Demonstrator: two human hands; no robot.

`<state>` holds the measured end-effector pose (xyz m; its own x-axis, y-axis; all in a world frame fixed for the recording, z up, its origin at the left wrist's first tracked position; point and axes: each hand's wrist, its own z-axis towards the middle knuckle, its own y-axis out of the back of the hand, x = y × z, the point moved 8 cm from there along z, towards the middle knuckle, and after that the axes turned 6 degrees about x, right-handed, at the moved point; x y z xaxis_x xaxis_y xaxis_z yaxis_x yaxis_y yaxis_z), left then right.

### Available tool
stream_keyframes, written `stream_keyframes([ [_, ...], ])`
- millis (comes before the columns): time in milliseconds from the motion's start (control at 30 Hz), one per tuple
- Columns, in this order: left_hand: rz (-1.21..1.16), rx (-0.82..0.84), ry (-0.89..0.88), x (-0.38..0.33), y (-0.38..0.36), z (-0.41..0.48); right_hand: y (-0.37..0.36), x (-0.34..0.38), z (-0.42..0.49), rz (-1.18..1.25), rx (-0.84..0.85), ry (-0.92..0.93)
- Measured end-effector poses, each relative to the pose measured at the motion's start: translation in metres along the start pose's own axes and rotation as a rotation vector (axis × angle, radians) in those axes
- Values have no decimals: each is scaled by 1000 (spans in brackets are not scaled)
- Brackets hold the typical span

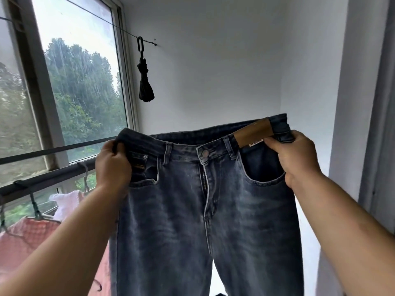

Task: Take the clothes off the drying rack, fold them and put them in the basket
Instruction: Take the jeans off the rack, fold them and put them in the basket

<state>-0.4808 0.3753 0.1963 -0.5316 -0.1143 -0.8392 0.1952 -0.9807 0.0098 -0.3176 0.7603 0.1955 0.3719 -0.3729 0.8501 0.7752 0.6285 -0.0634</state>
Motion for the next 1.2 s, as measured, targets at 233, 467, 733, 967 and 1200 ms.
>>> stream_keyframes([
  [233,-87,128,203,3,-40,-10,1,-30,-8,4,-53,-156],
  [467,-168,181,307,-21,-70,-34,-1,-24,-17,64,-96,-238],
  [733,-252,445,119,-77,-128,-90,-72,37,-51,8,168,-18],
  [967,-301,505,146,-64,-135,-92,-87,58,-71,-111,391,125],
  [1200,-567,572,229,-75,-128,-98,-106,72,-82,-289,609,281],
])
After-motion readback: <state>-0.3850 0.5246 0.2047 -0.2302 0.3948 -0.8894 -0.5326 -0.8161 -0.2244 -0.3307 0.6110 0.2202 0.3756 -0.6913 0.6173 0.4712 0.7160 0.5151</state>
